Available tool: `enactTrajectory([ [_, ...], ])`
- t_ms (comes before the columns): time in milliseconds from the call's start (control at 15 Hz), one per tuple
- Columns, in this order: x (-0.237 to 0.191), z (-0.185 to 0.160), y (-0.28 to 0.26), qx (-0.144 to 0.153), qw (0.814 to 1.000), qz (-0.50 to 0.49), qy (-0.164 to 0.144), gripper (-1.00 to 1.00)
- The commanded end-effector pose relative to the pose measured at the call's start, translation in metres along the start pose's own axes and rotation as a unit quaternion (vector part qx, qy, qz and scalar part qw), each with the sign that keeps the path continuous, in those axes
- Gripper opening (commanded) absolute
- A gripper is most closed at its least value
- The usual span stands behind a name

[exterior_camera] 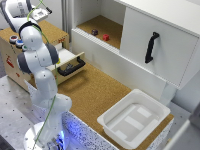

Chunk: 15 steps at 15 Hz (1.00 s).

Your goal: Toggle the blue light switch to turn off the blue light

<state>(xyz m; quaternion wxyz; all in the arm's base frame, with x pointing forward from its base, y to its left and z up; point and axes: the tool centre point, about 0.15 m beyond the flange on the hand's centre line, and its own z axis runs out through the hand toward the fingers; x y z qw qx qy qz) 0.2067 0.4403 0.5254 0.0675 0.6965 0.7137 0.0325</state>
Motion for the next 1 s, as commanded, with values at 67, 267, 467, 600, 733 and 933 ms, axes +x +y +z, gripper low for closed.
enactTrajectory([
  [67,-0.002,0.004,0.007,0.018,1.0,0.023,0.006,1.0],
  [267,-0.013,0.009,0.02,0.055,0.992,0.112,0.033,1.0],
  [467,-0.04,0.015,0.029,0.072,0.972,0.219,0.054,1.0],
  [600,-0.063,0.022,0.036,0.073,0.953,0.288,0.056,1.0],
  [733,-0.085,0.028,0.047,0.068,0.931,0.355,0.048,1.0],
  [933,-0.119,0.039,0.068,0.046,0.891,0.451,0.028,1.0],
])
